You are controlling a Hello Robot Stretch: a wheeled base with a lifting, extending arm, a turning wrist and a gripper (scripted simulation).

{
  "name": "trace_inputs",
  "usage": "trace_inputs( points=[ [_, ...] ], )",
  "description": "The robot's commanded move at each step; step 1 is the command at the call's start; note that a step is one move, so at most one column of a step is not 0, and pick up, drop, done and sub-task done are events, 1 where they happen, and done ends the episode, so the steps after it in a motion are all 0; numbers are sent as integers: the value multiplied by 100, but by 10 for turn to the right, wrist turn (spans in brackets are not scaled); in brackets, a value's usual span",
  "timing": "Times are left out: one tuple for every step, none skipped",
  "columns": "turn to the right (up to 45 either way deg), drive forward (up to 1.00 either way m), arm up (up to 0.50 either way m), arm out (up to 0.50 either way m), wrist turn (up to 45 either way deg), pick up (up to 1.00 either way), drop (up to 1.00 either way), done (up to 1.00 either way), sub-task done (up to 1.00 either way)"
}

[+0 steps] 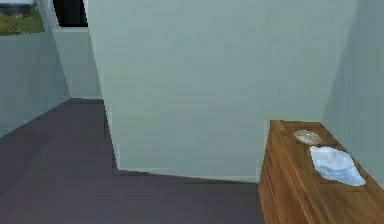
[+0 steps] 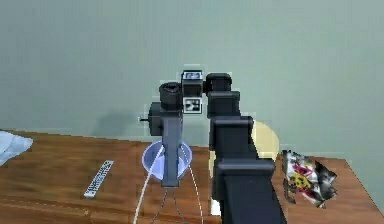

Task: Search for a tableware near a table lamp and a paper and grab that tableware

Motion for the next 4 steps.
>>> trace_inputs(
  points=[
    [0,0,0,0,450,0,0,0,0],
    [0,0,0,0,450,0,0,0,0],
    [0,0,0,0,450,0,0,0,0],
    [0,0,0,0,300,0,0,0,0]
  ],
)
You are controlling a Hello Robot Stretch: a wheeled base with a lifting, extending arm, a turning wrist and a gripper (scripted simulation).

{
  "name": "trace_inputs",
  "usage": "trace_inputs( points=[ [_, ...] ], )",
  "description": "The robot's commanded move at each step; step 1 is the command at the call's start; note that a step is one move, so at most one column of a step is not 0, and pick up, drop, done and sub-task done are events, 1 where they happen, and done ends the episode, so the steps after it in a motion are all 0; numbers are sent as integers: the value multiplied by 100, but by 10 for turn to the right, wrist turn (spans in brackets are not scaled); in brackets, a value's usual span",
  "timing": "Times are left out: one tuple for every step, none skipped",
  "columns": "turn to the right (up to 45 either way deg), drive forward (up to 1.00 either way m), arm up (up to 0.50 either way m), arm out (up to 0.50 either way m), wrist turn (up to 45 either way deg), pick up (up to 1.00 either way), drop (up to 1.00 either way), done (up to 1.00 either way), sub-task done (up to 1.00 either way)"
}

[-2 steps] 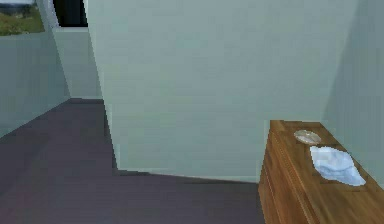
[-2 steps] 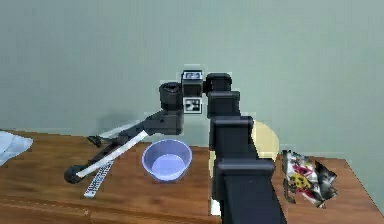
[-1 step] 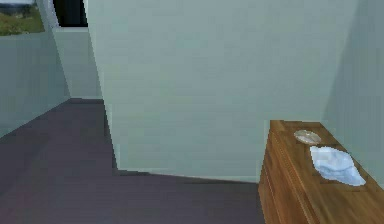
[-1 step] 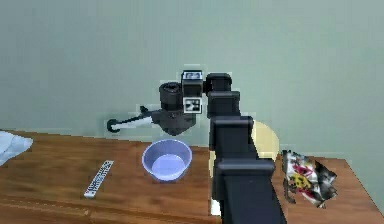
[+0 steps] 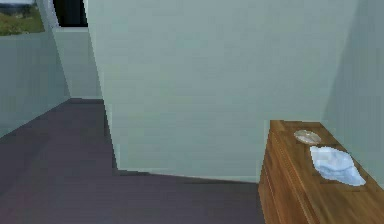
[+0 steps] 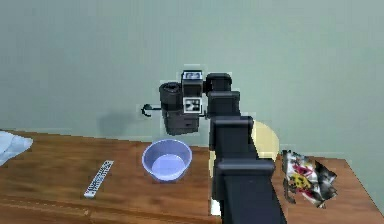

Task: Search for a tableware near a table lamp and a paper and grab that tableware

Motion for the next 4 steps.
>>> trace_inputs(
  points=[
    [0,0,-30,0,0,0,0,0,0],
    [0,0,0,0,0,100,0,0,0],
    [0,0,10,0,0,0,0,0,0],
    [0,0,0,0,0,0,0,100,0]
  ],
)
